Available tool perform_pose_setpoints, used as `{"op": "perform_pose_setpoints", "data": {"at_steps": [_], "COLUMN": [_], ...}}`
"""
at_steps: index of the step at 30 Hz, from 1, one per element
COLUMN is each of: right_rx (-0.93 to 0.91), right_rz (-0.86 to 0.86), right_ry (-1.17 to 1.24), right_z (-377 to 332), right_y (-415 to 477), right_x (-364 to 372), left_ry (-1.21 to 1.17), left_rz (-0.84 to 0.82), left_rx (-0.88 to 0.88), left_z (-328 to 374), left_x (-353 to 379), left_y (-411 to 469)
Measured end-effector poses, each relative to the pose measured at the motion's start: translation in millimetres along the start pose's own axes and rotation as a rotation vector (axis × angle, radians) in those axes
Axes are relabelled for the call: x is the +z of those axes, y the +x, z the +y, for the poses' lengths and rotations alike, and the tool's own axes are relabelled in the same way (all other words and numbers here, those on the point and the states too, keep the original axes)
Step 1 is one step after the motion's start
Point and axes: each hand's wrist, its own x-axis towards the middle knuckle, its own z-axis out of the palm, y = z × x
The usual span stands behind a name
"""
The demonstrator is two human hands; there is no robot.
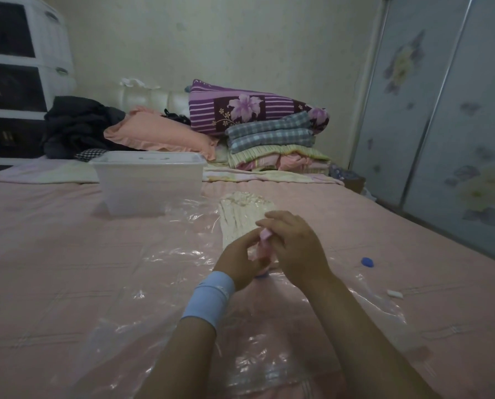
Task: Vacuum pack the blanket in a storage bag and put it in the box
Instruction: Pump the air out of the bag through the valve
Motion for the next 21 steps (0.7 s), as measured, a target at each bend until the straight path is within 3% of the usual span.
{"op": "perform_pose_setpoints", "data": {"at_steps": [2,6,10,15,21], "right_rx": [0.068,0.220,0.386,0.313,0.287], "right_rz": [-0.028,-0.137,-0.090,-0.078,0.013], "right_ry": [0.129,0.398,0.587,0.541,0.565], "right_z": [-0.3,-5.3,5.5,7.9,6.6], "right_y": [2.4,1.3,6.5,14.6,14.7], "right_x": [-1.1,0.7,20.3,36.1,45.2], "left_ry": [-0.039,-0.095,0.007,0.421,0.613], "left_rz": [-0.002,0.194,0.224,0.209,0.251], "left_rx": [0.006,0.077,0.136,0.129,0.245], "left_z": [5.2,23.0,48.2,47.0,56.8], "left_x": [-9.5,-27.8,-32.2,-37.6,-43.9], "left_y": [2.8,6.0,1.9,11.2,14.5]}}
